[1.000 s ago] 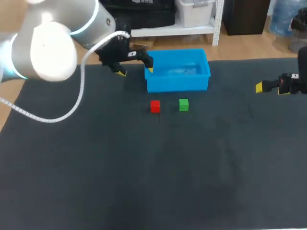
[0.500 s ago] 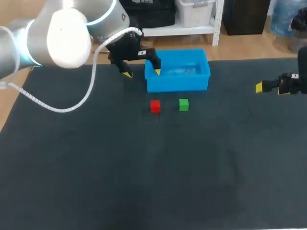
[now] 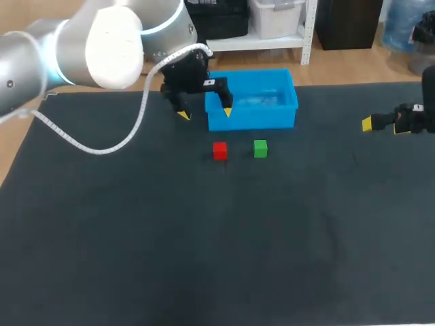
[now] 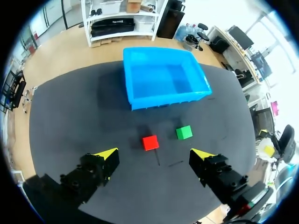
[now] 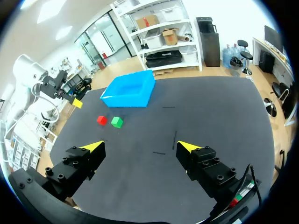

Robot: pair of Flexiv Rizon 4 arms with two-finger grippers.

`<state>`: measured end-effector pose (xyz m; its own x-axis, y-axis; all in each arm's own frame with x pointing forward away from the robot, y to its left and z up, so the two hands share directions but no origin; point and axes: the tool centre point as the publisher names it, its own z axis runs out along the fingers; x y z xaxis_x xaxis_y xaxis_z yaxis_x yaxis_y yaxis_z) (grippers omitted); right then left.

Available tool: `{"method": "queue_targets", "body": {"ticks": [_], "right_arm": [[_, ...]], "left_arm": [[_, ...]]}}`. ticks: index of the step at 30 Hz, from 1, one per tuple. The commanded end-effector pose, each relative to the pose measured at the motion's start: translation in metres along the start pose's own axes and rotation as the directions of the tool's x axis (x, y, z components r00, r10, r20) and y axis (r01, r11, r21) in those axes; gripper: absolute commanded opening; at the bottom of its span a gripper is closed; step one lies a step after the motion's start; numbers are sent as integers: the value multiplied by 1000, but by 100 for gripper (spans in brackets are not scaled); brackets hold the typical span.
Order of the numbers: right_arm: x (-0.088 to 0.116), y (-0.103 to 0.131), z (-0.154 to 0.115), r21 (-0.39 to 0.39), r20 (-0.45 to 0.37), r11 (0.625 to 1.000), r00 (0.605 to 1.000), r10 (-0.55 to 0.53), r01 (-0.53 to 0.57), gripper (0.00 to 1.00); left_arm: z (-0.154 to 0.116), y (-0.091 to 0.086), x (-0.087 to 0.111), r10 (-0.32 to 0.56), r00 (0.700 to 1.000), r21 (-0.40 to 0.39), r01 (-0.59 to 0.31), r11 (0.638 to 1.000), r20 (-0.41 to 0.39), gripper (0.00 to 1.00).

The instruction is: Use the left arm to pick the red cube and place it into the blue plastic box first, then use the right arm to grasp the green cube and put it into the same blue plastic box after the first action is fully finished.

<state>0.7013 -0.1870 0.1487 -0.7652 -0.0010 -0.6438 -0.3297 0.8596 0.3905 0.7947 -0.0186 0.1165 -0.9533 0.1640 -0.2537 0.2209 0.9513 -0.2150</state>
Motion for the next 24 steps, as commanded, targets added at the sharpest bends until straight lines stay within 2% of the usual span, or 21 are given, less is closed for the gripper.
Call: {"method": "queue_targets", "body": {"ticks": [1, 24], "right_arm": [[0, 0, 0, 2, -1, 1000, 1000, 0, 0, 100], [0, 0, 0, 2, -1, 1000, 1000, 0, 0, 100]], "left_arm": [[3, -3, -6, -2, 1000, -18, 2, 1000, -22, 100], [31, -14, 1, 10, 994, -59, -17, 998, -113, 100]]}}
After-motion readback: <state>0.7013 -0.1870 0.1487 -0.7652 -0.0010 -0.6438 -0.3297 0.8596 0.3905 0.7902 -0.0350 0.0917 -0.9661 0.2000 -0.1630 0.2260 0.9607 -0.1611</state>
